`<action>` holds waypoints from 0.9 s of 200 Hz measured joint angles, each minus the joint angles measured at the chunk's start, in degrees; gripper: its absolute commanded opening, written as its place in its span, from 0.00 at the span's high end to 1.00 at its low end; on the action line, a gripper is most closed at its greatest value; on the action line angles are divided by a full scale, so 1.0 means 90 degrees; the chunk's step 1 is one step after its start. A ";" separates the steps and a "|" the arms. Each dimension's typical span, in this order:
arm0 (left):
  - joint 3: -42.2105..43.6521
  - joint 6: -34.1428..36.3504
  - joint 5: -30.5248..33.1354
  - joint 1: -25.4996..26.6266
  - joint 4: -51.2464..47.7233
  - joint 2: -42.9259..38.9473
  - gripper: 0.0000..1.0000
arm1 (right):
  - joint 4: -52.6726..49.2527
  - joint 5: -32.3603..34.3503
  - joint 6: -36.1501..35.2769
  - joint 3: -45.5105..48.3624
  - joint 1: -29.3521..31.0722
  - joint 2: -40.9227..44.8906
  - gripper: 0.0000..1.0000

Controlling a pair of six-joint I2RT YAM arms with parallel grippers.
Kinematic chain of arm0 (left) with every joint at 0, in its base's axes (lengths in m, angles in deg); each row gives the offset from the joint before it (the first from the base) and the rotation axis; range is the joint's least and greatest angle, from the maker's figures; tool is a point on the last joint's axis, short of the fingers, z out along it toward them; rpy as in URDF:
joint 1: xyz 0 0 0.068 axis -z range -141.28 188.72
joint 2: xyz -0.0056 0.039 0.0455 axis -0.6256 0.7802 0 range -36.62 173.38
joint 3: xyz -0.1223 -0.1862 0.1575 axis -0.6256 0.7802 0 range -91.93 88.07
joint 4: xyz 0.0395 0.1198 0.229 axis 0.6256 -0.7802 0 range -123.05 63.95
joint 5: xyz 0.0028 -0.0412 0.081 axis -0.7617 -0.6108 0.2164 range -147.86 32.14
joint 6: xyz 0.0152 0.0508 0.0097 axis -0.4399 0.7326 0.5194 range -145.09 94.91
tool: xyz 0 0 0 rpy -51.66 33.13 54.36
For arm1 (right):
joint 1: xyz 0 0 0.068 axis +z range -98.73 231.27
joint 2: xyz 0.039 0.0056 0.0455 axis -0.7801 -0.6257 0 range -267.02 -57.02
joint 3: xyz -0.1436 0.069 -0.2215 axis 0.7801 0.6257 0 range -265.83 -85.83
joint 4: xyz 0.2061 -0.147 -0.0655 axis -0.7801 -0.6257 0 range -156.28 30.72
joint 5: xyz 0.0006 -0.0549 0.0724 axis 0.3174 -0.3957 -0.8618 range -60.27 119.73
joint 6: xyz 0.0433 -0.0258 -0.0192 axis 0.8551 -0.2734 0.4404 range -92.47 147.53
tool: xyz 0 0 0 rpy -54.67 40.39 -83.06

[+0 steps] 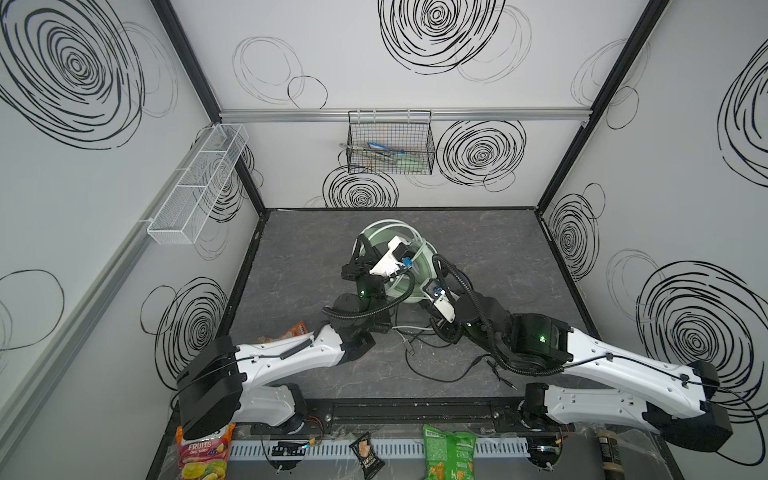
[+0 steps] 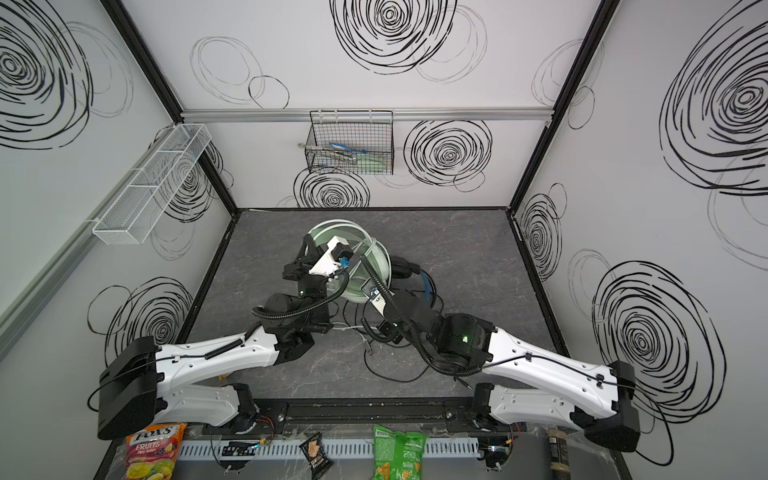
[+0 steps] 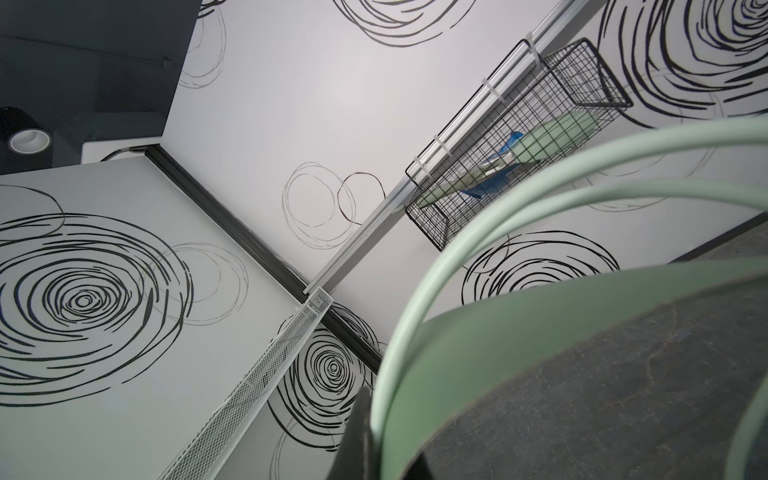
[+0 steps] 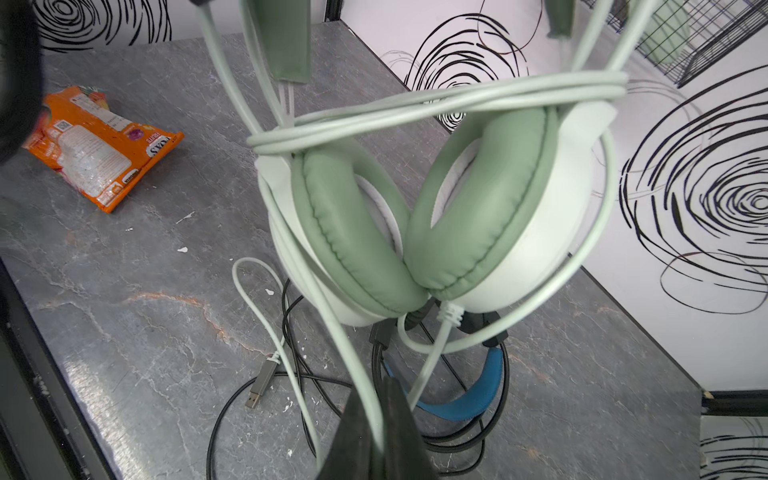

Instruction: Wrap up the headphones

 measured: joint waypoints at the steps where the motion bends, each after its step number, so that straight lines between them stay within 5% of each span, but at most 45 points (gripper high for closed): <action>1: 0.0002 0.0005 0.0005 0.0000 0.0027 0.0005 1.00 | 0.0000 -0.0005 0.0005 0.0000 0.0000 0.0005 0.90; 68: -0.0151 0.1702 0.0102 -0.0010 0.1564 0.0843 1.00 | -0.0206 -0.0287 0.0597 0.0126 0.0005 0.0430 0.90; 180: -0.0177 0.2137 0.0226 -0.0007 0.1727 0.0840 1.00 | -0.0641 0.0359 0.0731 -0.0012 0.0017 0.0189 0.90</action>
